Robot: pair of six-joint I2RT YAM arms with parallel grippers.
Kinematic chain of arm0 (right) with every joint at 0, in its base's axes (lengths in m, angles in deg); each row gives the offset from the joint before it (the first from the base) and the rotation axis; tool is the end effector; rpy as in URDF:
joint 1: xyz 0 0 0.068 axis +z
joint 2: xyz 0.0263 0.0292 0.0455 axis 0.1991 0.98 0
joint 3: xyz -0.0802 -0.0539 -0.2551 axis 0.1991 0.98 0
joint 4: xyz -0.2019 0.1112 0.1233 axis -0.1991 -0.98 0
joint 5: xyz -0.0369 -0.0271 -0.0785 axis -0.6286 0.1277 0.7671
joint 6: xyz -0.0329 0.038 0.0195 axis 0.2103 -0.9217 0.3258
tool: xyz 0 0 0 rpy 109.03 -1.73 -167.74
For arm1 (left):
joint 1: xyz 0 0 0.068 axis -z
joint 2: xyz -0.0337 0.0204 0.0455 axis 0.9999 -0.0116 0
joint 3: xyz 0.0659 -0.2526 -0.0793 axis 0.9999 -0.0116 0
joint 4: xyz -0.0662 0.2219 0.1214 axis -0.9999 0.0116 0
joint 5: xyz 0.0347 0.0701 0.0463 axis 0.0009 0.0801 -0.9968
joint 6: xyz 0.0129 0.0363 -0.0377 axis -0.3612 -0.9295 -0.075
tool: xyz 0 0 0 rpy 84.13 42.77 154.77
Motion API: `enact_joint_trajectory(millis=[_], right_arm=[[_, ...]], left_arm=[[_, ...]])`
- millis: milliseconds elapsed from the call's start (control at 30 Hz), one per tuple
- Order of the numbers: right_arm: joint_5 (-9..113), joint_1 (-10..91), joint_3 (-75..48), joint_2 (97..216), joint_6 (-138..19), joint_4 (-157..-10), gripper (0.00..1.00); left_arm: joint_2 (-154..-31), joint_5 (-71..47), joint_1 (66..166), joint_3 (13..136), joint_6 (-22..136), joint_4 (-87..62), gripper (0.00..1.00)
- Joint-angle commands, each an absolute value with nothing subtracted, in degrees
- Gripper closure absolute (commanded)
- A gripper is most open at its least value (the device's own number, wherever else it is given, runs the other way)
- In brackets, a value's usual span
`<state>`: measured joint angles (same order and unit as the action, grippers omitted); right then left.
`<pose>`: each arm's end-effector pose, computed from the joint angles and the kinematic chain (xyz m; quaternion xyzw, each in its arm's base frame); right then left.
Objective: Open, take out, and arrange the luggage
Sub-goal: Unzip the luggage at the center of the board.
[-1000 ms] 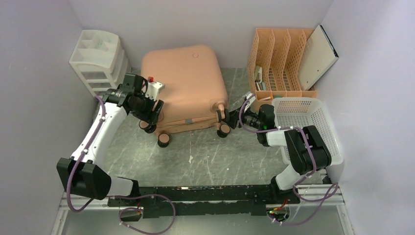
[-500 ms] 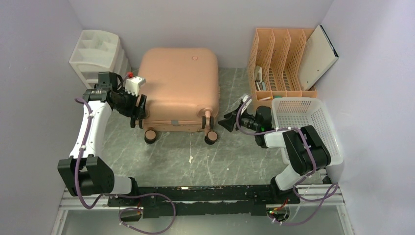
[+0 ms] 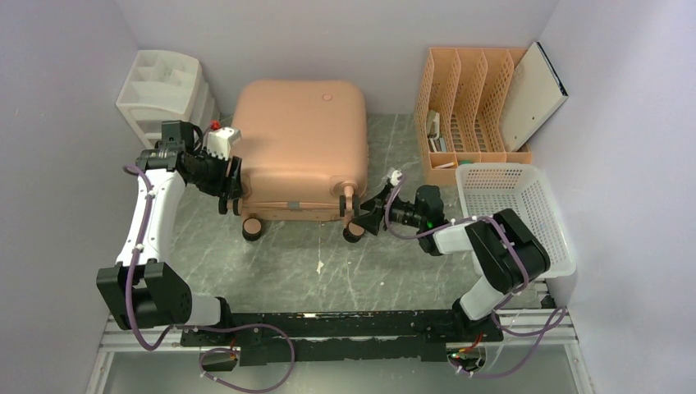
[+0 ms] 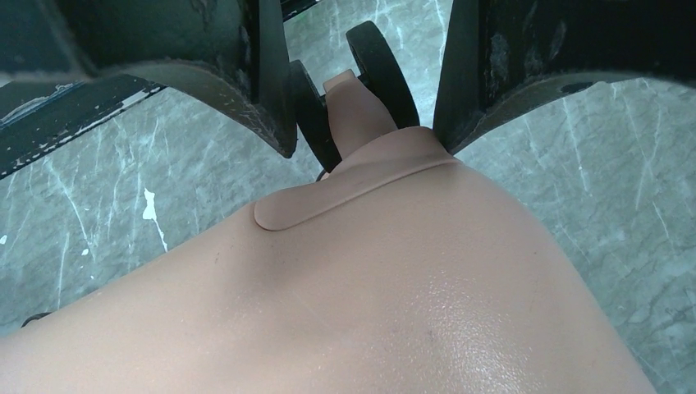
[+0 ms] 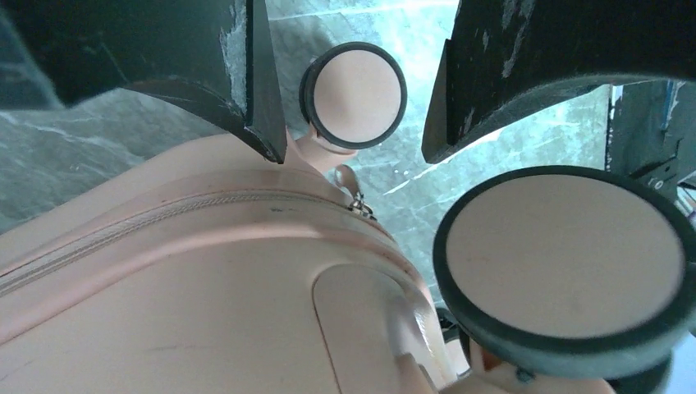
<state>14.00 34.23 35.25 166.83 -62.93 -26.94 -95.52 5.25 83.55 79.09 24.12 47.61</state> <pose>0.2512 0.1328 0.1647 -0.3240 0.6713 0.4531 0.4890 0.2658 0.0114 0.3344 0.1855 0.9238 -0.1488 0.3002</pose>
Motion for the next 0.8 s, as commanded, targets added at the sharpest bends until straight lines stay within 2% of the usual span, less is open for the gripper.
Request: enact_joint_trajectory(millis=[0, 133, 267, 500, 767], right_arm=[[16.94, 35.03, 33.86, 169.66, -62.51, -22.94, 0.34], [17.79, 35.10, 33.10, 170.94, -64.59, -20.63, 0.35], [17.47, 36.48, 32.21, 170.95, -64.78, -20.17, 0.35], [18.26, 39.79, 30.44, 170.00, -64.57, -20.67, 0.38], [25.12, 40.06, 27.01, 171.24, -64.08, -25.64, 0.45]], left_arm=[[-93.79, 16.09, 84.75, 82.40, 23.93, 45.76, 0.69], [-93.68, 17.42, 84.74, 83.96, 25.13, 45.44, 0.82], [-92.93, 17.61, 84.72, 83.97, 25.83, 44.90, 0.85], [-89.41, 19.88, 84.72, 79.73, 28.23, 41.43, 0.86], [-87.12, 19.08, 84.72, 78.42, 28.15, 40.93, 0.86]])
